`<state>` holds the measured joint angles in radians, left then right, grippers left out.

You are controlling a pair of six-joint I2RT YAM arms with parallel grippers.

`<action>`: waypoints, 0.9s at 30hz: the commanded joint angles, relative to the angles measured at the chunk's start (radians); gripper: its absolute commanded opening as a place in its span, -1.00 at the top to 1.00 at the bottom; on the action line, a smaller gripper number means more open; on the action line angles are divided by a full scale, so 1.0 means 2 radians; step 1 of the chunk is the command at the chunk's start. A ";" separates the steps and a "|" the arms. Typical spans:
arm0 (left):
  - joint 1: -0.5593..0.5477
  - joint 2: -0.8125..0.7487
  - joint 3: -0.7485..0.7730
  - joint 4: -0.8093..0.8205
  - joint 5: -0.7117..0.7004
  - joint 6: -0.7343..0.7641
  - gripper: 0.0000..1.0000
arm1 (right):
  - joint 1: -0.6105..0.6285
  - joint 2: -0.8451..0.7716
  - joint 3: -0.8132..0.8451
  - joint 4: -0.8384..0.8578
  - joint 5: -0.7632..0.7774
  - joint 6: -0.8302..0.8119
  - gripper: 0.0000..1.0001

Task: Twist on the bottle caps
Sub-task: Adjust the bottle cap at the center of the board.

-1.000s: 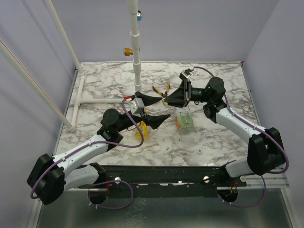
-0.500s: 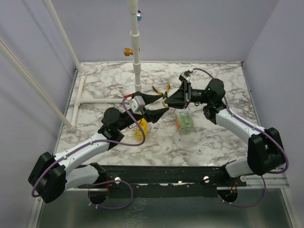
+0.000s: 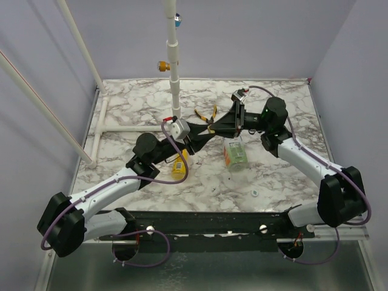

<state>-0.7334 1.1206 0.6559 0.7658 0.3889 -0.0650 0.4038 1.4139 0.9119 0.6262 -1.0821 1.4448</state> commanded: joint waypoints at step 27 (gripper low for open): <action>-0.085 0.342 0.180 -0.422 -0.299 -0.158 0.46 | 0.000 -0.131 0.086 -0.600 0.497 -0.384 -0.70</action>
<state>-0.8909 1.7554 0.9443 0.0010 -0.1013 -0.3325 0.4049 1.1828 1.0946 -0.5377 -0.1482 0.7151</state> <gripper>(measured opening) 0.338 0.849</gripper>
